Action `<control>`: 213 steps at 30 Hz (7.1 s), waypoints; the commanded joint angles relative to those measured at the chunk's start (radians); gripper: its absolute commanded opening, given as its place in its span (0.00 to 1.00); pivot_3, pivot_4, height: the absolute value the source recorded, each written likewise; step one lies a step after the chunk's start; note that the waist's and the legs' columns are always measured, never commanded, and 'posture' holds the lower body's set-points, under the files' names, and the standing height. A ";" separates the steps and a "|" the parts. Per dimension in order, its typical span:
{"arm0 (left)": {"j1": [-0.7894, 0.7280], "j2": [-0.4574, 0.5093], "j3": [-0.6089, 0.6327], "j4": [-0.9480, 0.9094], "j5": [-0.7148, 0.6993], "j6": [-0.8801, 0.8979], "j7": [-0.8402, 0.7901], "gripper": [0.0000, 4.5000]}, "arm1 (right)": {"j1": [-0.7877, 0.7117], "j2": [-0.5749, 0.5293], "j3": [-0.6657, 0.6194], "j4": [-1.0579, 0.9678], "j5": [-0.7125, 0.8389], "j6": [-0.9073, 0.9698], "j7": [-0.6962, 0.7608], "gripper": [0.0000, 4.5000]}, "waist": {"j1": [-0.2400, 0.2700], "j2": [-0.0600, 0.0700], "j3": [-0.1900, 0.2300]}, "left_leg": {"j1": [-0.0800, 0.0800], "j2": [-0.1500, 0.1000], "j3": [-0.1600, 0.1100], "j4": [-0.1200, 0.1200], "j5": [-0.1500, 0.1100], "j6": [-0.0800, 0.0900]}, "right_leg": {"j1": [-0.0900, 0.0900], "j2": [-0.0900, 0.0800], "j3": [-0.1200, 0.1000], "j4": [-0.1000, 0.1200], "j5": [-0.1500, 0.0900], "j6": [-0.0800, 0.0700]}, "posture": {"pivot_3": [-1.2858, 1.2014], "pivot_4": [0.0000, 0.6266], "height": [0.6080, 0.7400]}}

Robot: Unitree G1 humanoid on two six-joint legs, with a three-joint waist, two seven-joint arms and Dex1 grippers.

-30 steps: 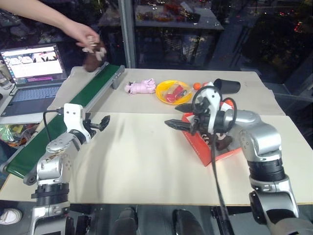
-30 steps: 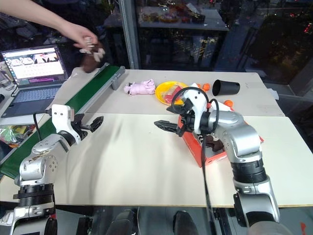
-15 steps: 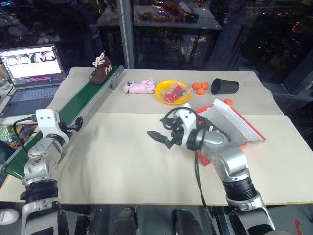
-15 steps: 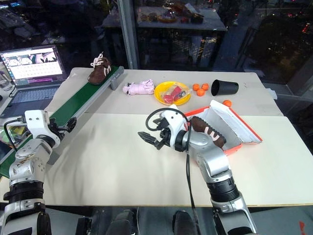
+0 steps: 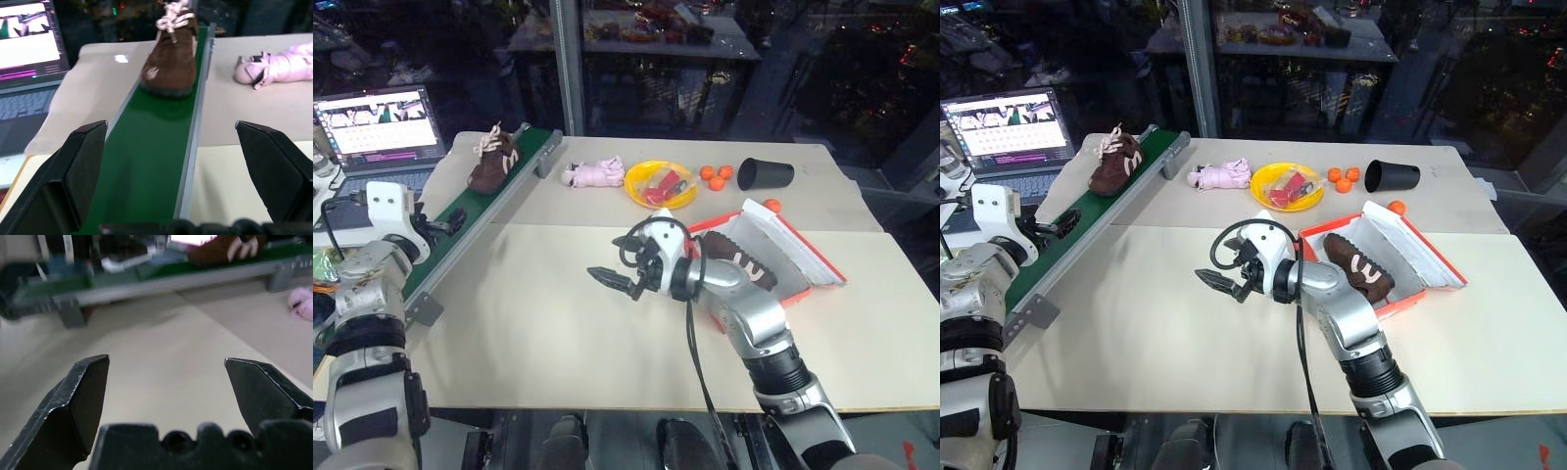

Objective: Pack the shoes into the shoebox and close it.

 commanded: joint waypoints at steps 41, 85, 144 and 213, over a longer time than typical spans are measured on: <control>-0.340 -0.089 -0.093 0.213 0.083 -0.111 -0.089 0.13 | -0.020 0.026 -0.210 -0.018 0.047 0.049 -0.170 1.00 | 0.044 -0.003 0.001 | -0.006 0.000 0.000 0.003 0.001 -0.002 | -0.002 -0.001 -0.003 0.001 0.000 0.000 | 0.52 0.24 1.00; -0.271 -0.472 -0.272 -0.591 -0.105 0.385 -0.043 0.13 | -0.186 0.082 -0.743 -0.035 0.977 0.363 -0.739 1.00 | -0.023 -0.002 0.003 | -0.004 0.000 -0.002 0.002 0.000 0.000 | -0.001 0.000 0.001 0.000 0.000 0.002 | 0.52 0.24 1.00; -0.155 -0.442 -0.218 -0.818 -0.209 0.583 0.125 0.89 | -0.129 -0.646 -0.344 0.277 0.422 0.266 0.077 0.05 | 0.000 0.002 0.005 | -0.005 -0.001 -0.001 0.003 0.000 0.001 | -0.001 0.001 0.004 -0.003 0.000 0.002 | 0.52 0.24 1.00; -0.117 -0.479 -0.229 -0.879 -0.224 0.579 0.187 0.89 | -0.228 -0.347 0.021 0.671 -0.308 -0.121 0.250 0.04 | -0.024 -0.019 -0.013 | 0.029 -0.002 -0.001 0.004 -0.007 -0.009 | 0.033 0.000 0.004 -0.005 -0.007 0.002 | 0.52 0.24 1.00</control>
